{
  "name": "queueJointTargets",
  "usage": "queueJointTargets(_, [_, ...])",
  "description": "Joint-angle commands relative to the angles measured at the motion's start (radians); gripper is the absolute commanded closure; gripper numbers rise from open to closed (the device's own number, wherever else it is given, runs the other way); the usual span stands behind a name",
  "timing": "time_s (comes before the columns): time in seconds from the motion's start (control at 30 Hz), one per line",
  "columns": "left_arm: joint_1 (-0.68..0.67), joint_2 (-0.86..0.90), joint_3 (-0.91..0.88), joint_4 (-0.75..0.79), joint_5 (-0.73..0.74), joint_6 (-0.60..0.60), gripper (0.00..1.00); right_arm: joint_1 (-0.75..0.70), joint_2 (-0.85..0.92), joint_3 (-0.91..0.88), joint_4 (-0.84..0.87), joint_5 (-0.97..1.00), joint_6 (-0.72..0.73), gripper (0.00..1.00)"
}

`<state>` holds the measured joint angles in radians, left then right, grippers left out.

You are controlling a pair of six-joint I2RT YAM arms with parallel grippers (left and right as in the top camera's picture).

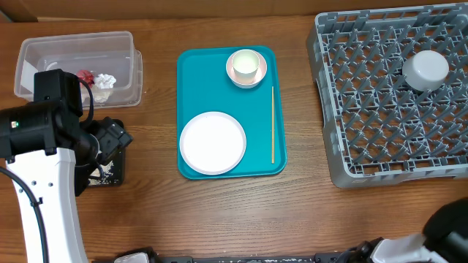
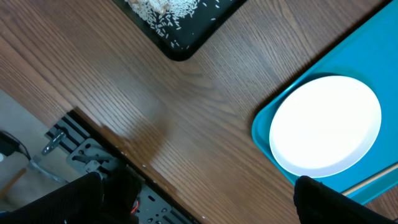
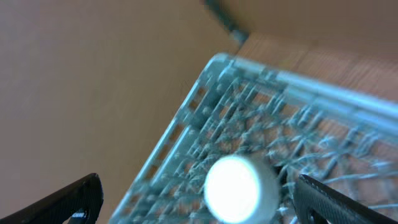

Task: Sort waste into correct bins and load items into the dishwasher
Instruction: 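Move the right gripper back left over the teal tray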

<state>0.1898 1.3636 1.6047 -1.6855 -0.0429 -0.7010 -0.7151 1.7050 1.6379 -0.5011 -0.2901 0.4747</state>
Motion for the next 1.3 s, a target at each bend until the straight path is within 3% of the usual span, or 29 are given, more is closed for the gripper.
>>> queueJointTargets(0.0, [0.0,0.006,-0.002,-0.001,-0.016,-0.006,0.0,0.081,-0.016,0.014,-0.024,0.226,-0.064,0.0])
queueJointTargets(0.17, [0.0,0.006,-0.002,-0.001,-0.016,-0.006,0.0,0.19,-0.016,0.014,-0.06,-0.182,-0.07,0.0])
queueJointTargets(0.23, [0.0,0.006,-0.002,-0.001,-0.016,-0.006,0.0,0.245,-0.018,0.014,-0.046,-0.344,-0.083,0.05])
queueJointTargets(0.33, [0.0,0.006,-0.002,-0.001,-0.016,-0.006,0.0,0.351,-0.024,0.014,-0.042,-0.407,-0.083,0.0])
queueJointTargets(0.47, [0.0,0.006,-0.002,-0.001,-0.016,-0.006,0.0,0.525,-0.024,0.014,-0.119,-0.279,-0.121,0.0])
queueJointTargets(0.7, [0.0,0.006,-0.002,-0.001,-0.016,-0.006,0.0,0.904,0.01,0.011,-0.211,0.279,-0.24,0.0])
queueJointTargets(0.8, [0.0,0.006,-0.002,-0.001,-0.016,-0.006,0.0,1.007,0.041,0.011,-0.187,0.392,-0.241,0.0])
queueJointTargets(1.03, [0.0,0.006,-0.002,-0.001,-0.016,-0.006,0.0,1.133,0.16,0.011,-0.05,0.425,-0.297,0.01])
queueJointTargets(1.17, [0.0,0.006,-0.002,-0.001,-0.016,-0.006,0.0,1.16,0.24,0.011,0.064,0.395,-0.366,0.16])
queueJointTargets(1.27, [0.0,0.006,-0.002,-0.001,-0.016,-0.006,0.0,1.174,0.3,0.011,0.133,0.375,-0.375,0.16])
